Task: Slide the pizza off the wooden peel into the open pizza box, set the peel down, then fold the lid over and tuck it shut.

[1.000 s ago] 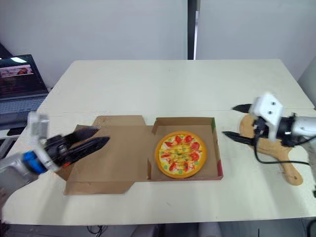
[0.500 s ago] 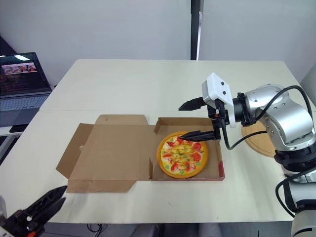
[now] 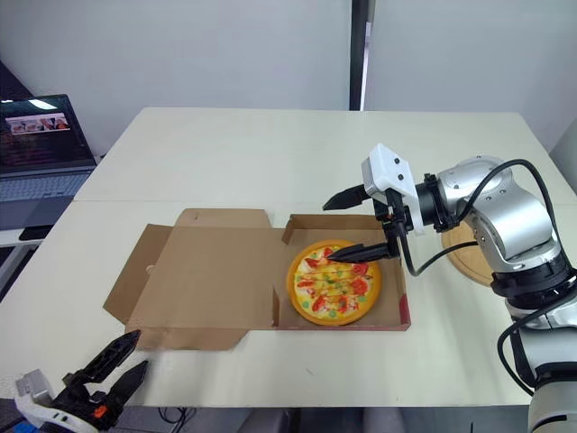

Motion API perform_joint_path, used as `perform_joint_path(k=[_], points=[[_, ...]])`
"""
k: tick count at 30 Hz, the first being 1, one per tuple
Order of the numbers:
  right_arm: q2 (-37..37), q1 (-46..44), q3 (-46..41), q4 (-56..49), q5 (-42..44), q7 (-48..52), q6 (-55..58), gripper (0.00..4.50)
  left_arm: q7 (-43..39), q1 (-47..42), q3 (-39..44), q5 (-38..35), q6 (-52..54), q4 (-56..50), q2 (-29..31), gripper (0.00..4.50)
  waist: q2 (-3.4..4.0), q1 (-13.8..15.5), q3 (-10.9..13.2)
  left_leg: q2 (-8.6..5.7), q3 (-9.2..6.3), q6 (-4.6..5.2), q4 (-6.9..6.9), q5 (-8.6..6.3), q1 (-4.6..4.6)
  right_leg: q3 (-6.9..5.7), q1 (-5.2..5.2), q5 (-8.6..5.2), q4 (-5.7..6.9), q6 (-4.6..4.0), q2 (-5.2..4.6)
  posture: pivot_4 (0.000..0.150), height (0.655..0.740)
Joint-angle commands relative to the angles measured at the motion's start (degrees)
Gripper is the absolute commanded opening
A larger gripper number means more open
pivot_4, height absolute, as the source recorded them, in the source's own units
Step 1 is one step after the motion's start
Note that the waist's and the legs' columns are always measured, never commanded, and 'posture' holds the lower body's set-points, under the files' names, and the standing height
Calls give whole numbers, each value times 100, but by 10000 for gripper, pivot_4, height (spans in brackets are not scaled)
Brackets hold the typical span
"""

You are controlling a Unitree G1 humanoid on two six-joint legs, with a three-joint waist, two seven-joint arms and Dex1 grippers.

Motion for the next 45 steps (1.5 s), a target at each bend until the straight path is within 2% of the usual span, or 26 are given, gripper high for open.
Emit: perform_joint_path(k=[1,11,19,22,34,35,45], points=[[8,-192,-91,-48,-28,50,-68,44872,206,-137,-242,-92,-271,-5,-156,45000,3,5,-2,1,-1,-1,0,0,0,0,0,0,0,-1,0,1500,7400],[85,-286,-55,107,-127,70,-126,44872,510,-530,-810,303,-911,-275,-773,45000,13,54,-8,-12,-2,-1,0,0,3,2,6,0,0,-1,1,1500,7400],[153,-313,-70,124,-169,114,-114,44872,712,-670,-926,358,-1225,-368,-833,45000,14,94,-8,-13,-3,-2,0,1,3,2,7,0,-1,-1,1,1500,7400],[157,-315,-73,128,-177,117,-111,45000,769,-692,-907,348,-1328,-360,-848,39112,12,100,-7,-13,-3,-2,0,1,3,1,7,0,-1,-1,2,1500,7400],[111,-279,-101,62,-170,90,-50,45000,576,-827,-771,444,-1300,34,-703,1496,13,90,-6,-8,-2,-2,-2,0,2,1,4,0,-4,-2,8,1500,7400],[103,-270,-106,59,-173,85,-48,45000,549,-813,-757,448,-1292,48,-689,218,15,90,-7,-6,-3,-2,-3,0,2,0,4,-1,-4,-2,9,1500,7400],[34,-94,-199,74,-254,-53,-180,45000,113,-625,-633,724,-1173,-322,-340,218,11,54,-5,7,-3,-5,-5,-1,2,0,2,-3,-6,-6,23,1500,7400]])
